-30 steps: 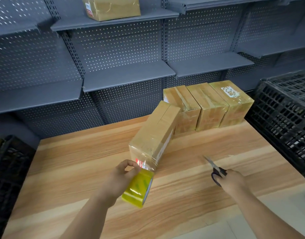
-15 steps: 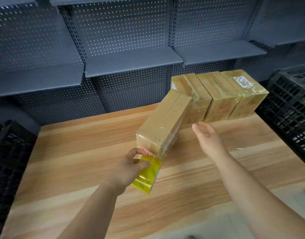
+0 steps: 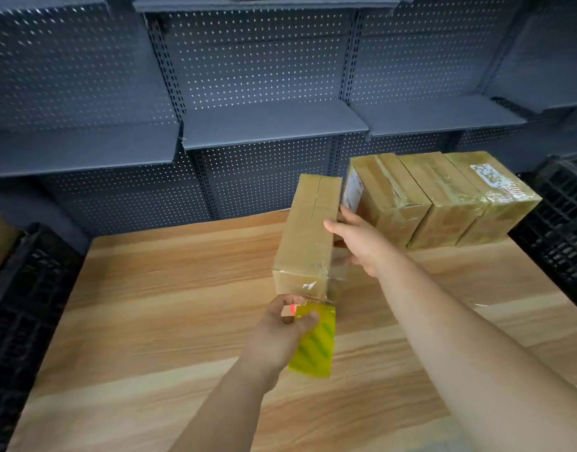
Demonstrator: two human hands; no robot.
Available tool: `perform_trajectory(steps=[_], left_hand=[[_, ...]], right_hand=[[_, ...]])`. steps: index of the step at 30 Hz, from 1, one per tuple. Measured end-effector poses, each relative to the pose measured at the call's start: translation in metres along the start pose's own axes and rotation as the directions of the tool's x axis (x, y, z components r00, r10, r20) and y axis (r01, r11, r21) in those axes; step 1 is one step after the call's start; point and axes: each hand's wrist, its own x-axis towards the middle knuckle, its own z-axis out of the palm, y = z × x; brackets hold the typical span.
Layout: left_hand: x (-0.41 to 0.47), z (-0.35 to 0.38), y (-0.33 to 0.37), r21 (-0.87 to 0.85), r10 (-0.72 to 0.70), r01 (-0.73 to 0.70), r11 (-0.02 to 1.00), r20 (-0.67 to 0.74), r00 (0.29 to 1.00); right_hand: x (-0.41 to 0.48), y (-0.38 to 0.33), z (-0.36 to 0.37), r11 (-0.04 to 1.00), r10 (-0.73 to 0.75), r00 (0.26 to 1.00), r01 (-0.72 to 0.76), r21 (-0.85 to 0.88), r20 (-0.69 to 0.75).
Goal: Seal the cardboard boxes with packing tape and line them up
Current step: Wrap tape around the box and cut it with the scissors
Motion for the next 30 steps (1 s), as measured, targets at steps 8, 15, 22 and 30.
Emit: perform_trajectory(steps=[8, 15, 22, 30], left_hand=[[0.003, 0.018, -0.001, -0.091, -0.006, 0.006, 0.996, -0.001, 1.0], [0.005, 0.02, 0.003, -0.089, -0.054, 0.051, 0.995, -0.03, 0.998], [-0.005, 0.021, -0.012, -0.063, -0.016, 0.017, 0.998, 0.01, 1.0], [-0.013, 0.01, -0.004, -0.044, 0.065, -0.06, 0.997, 0.11, 0.992]], right_hand=[[0.011, 0.005, -0.013, 0.999, 0.036, 0.999, -0.036, -0.004, 0.017], [0.015, 0.004, -0.015, 0.999, 0.041, 0.999, -0.041, -0.02, 0.001], [0.014, 0.002, -0.013, 0.996, 0.023, 1.0, -0.023, -0.087, -0.003], [0.012, 0.01, -0.009, 0.988, -0.038, 0.998, 0.032, -0.154, -0.042]])
